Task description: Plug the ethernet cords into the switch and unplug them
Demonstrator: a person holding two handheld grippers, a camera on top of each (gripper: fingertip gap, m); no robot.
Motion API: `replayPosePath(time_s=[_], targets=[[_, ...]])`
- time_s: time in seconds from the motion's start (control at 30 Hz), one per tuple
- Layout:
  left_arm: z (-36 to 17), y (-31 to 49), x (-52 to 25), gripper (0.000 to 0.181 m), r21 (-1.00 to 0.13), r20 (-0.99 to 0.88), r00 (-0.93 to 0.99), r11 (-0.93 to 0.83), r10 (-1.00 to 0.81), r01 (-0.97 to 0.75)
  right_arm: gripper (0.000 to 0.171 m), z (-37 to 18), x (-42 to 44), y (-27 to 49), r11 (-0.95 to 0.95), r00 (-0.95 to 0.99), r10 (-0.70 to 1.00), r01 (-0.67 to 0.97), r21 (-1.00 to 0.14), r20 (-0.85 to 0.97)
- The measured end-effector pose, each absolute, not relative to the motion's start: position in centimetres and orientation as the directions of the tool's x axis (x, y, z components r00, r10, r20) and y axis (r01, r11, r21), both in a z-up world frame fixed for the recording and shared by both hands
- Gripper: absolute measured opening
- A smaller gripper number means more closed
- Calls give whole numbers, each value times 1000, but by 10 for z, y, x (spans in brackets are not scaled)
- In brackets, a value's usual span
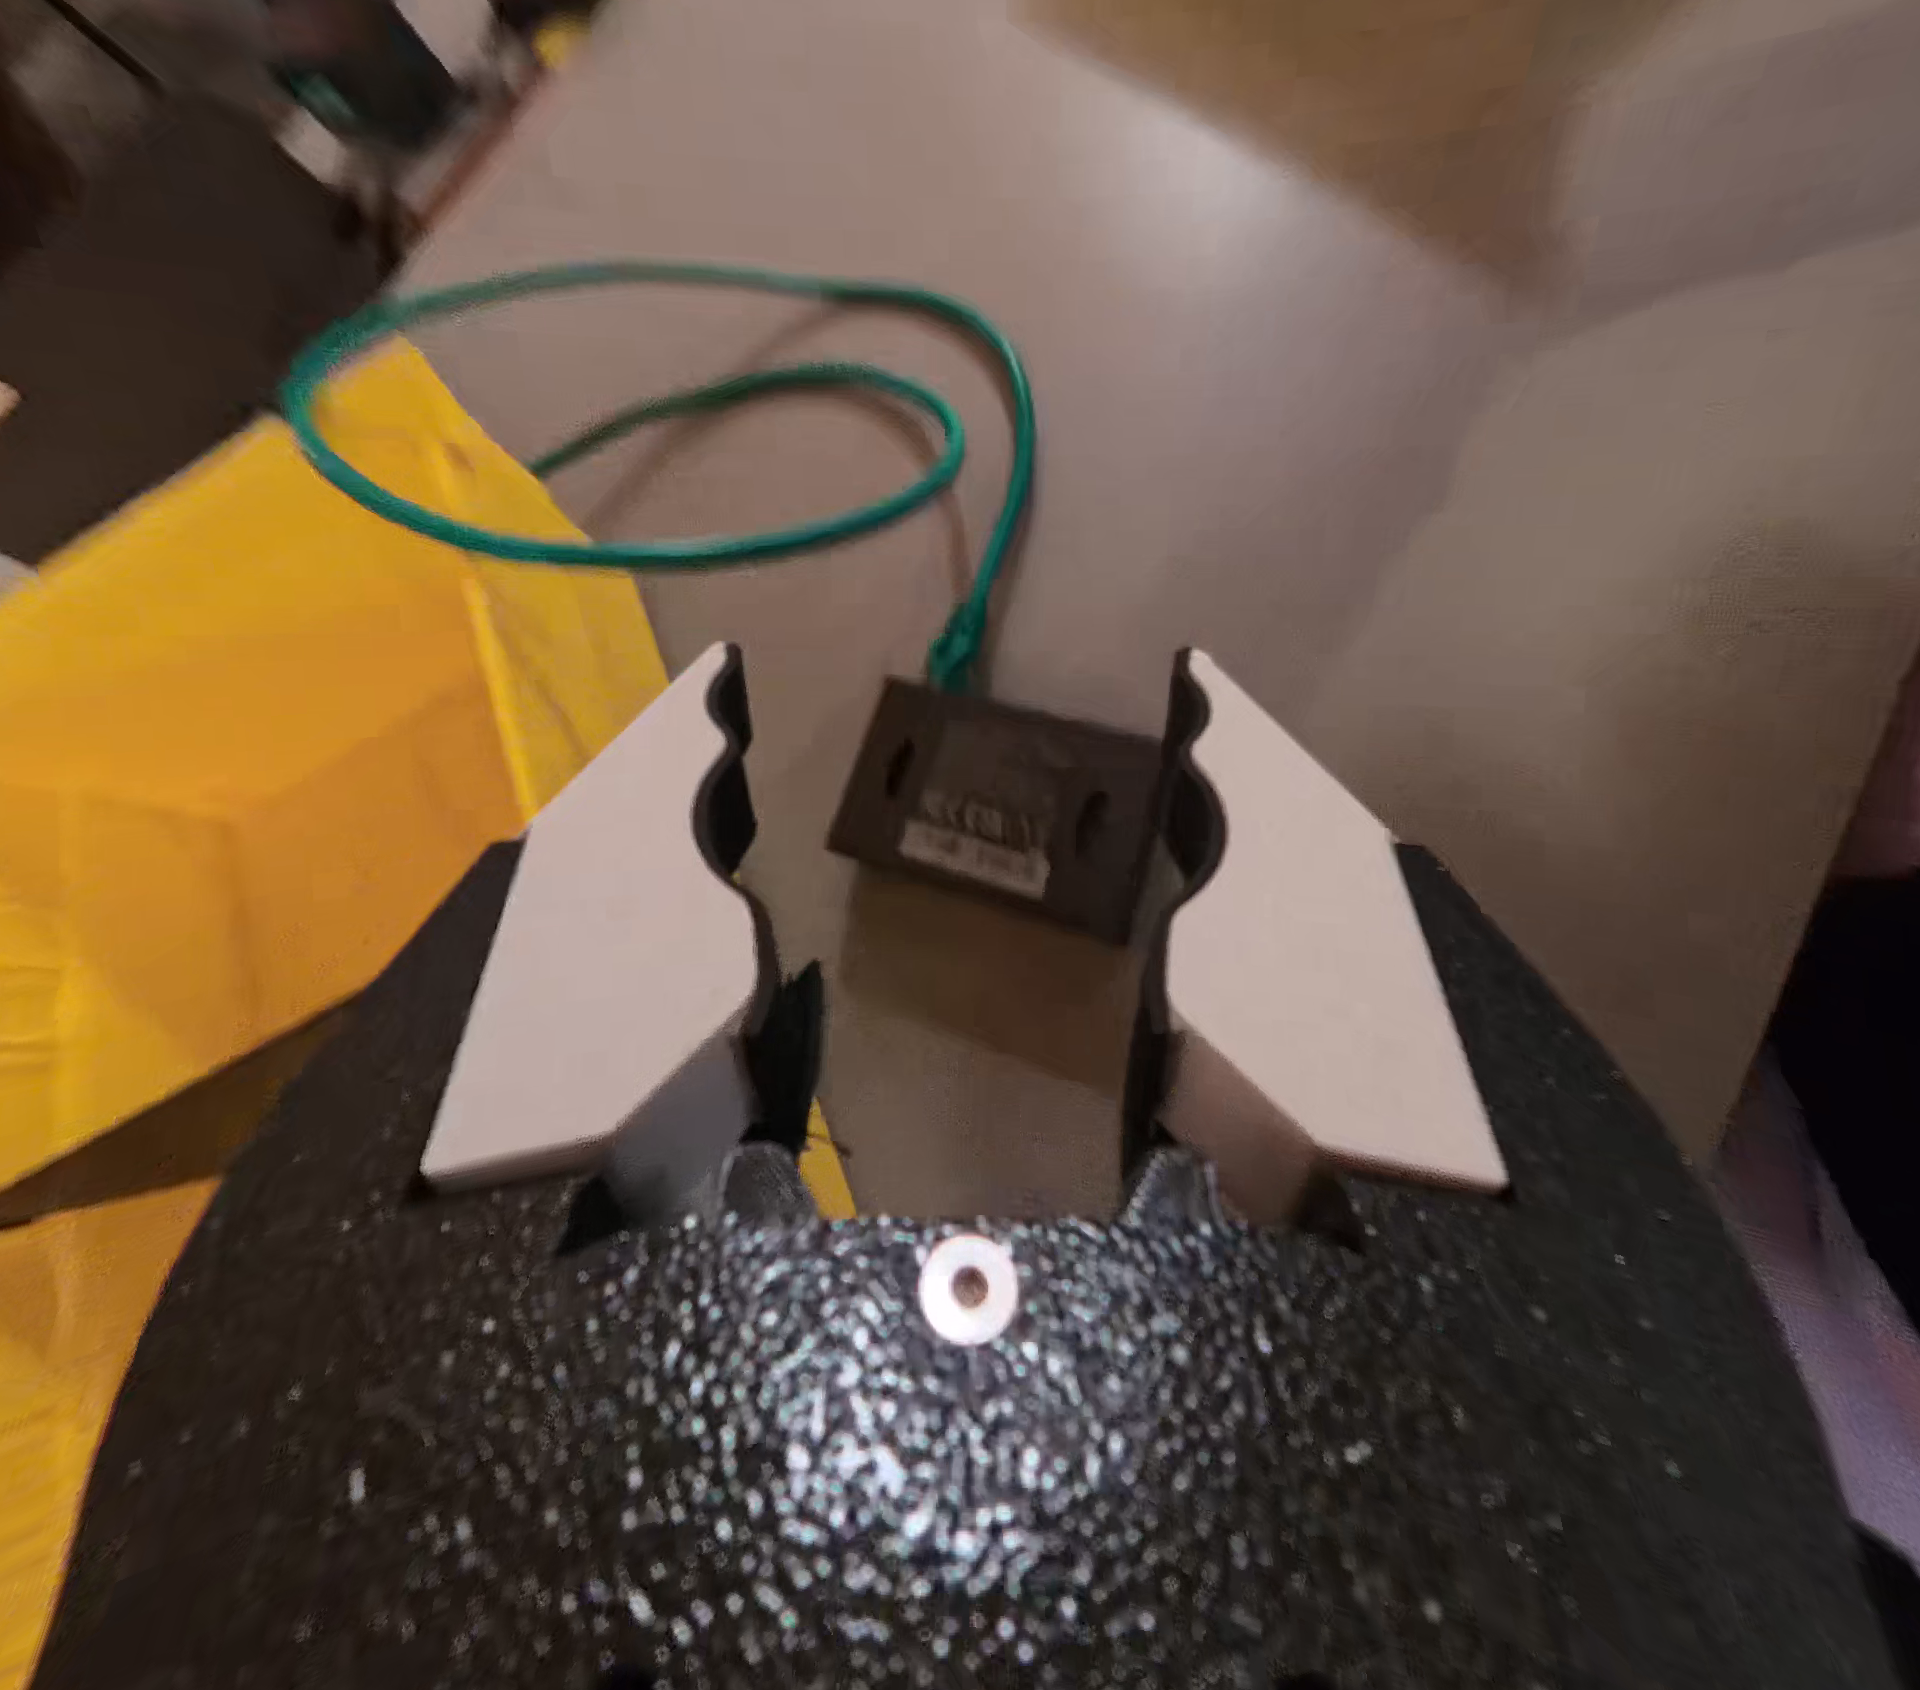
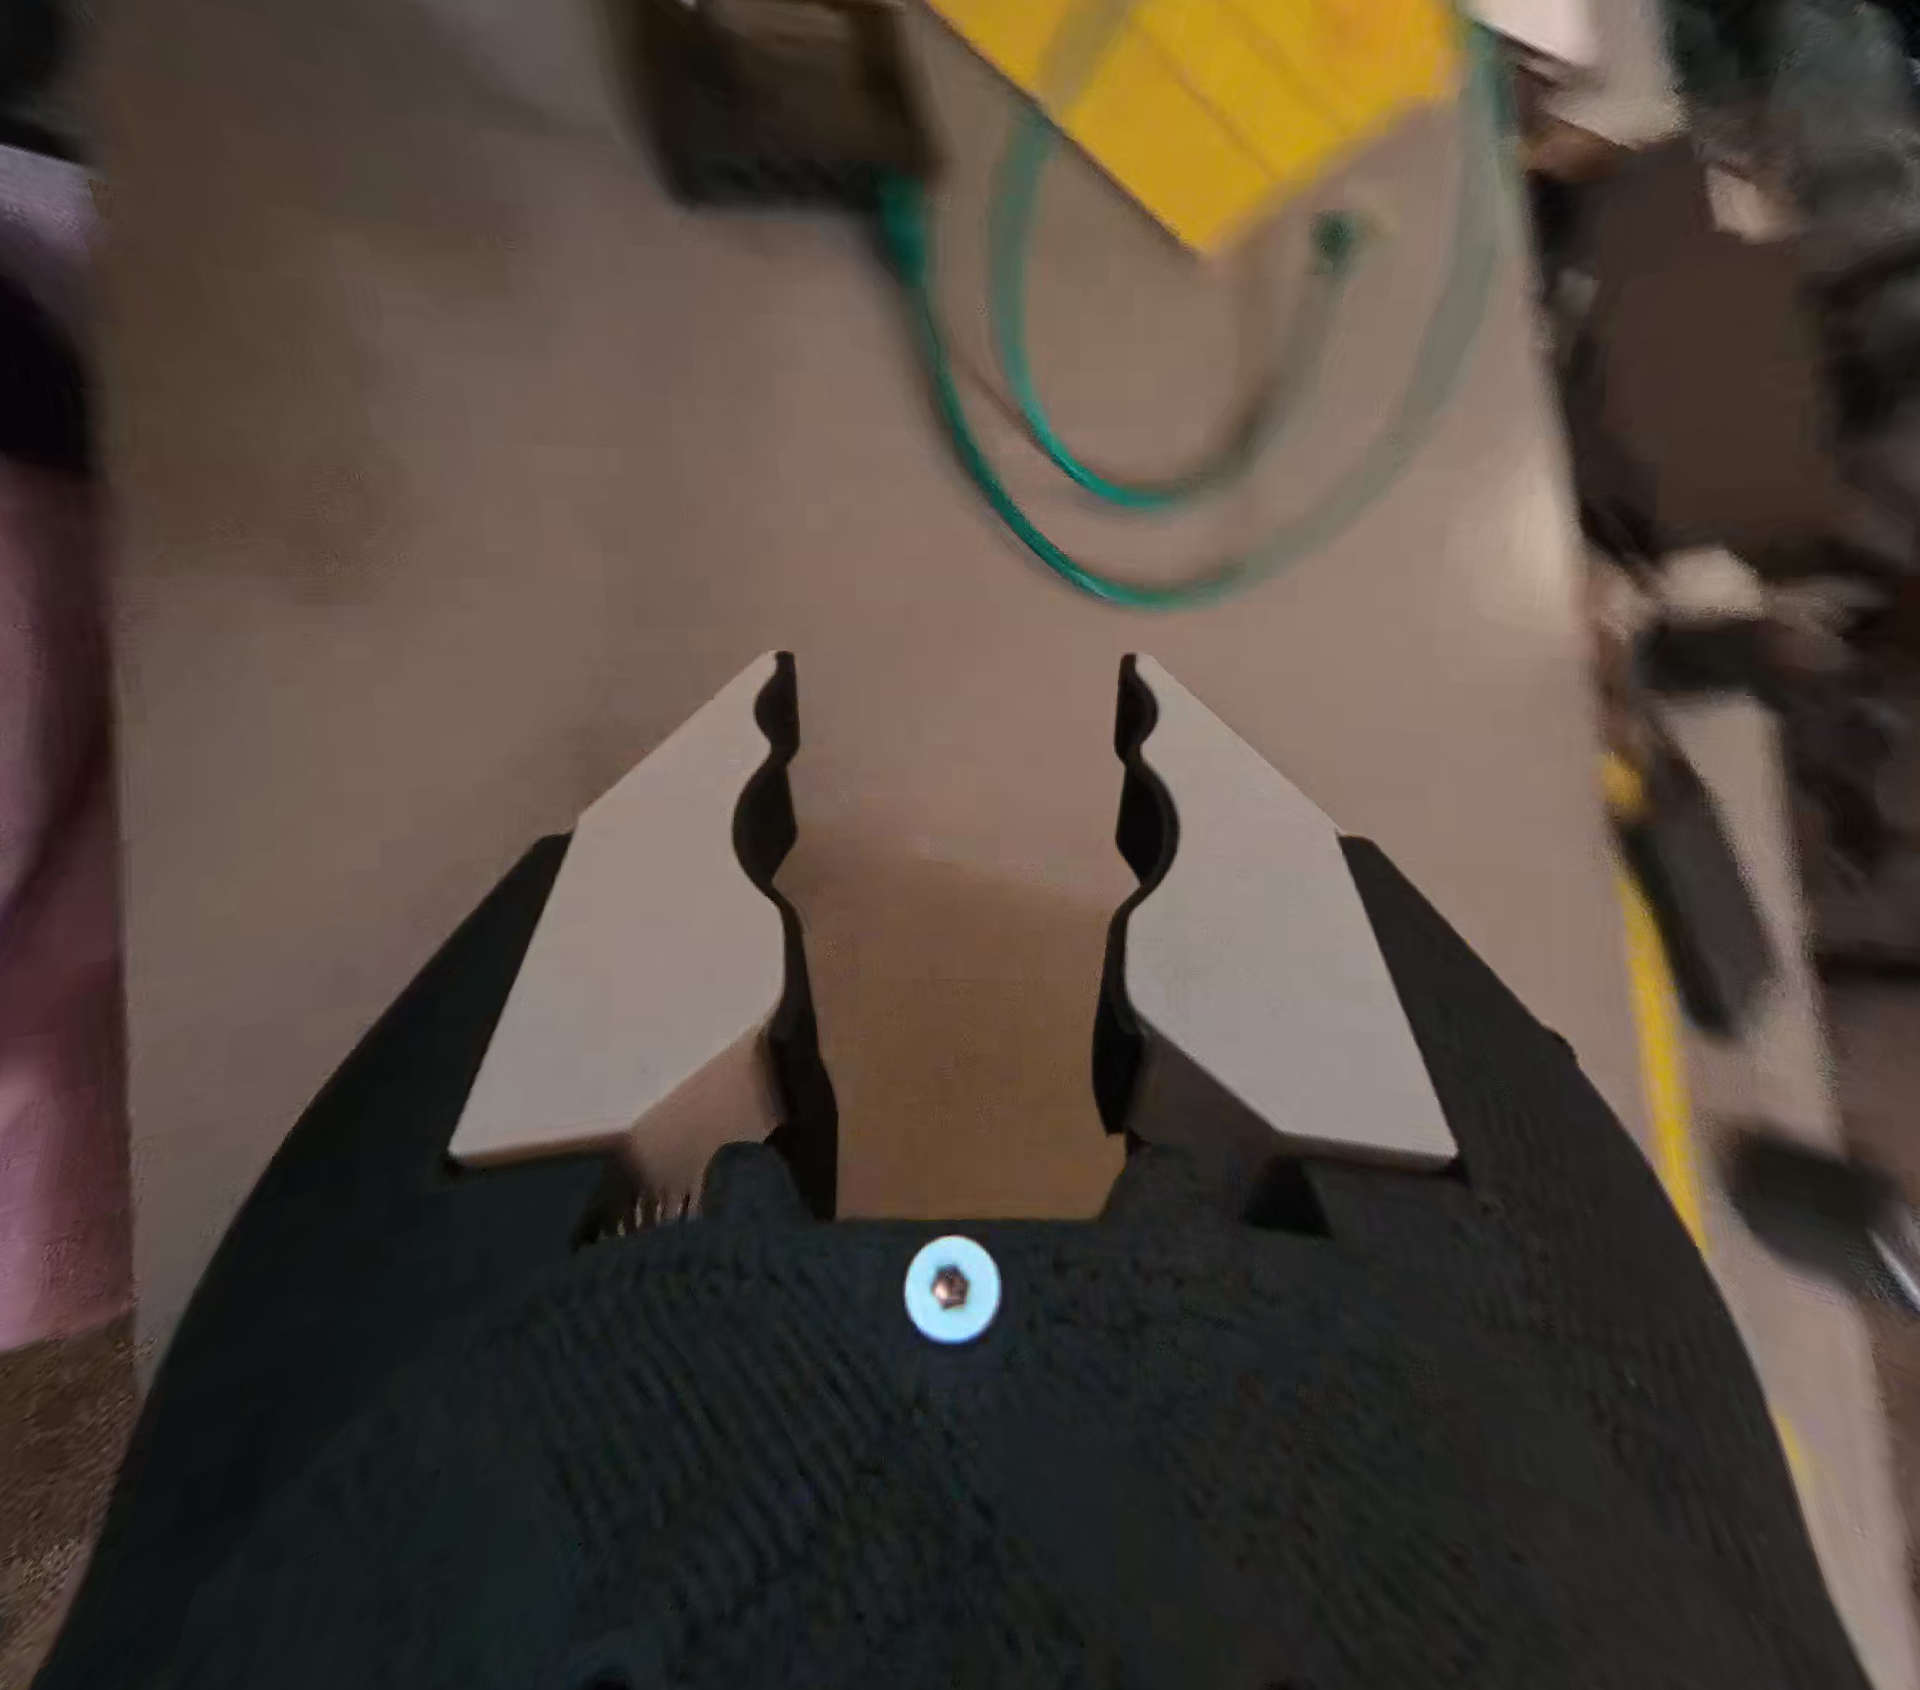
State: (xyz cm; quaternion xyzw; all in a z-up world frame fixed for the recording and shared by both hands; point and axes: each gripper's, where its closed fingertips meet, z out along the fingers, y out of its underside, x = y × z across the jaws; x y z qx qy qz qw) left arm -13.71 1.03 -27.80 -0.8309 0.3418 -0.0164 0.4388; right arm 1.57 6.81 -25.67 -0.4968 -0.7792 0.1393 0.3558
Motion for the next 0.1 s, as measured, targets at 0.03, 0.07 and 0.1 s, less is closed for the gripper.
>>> replayPosePath(time_s=[0.03,0.07,0.1], targets=[[-292,8,-138,84,-710,-255,762,-420,-595,-565,59,-277,-5,53,489,-318,870,653,-578,377],[-305,6,-141,88,-677,-247,761,-455,-600,-578,58,-296,-23,45,510,-361,860,637,-578,361],[-313,7,-147,90,-636,-275,758,-479,-592,-605,58,-313,-39,40,531,-388,847,623,-575,363]])
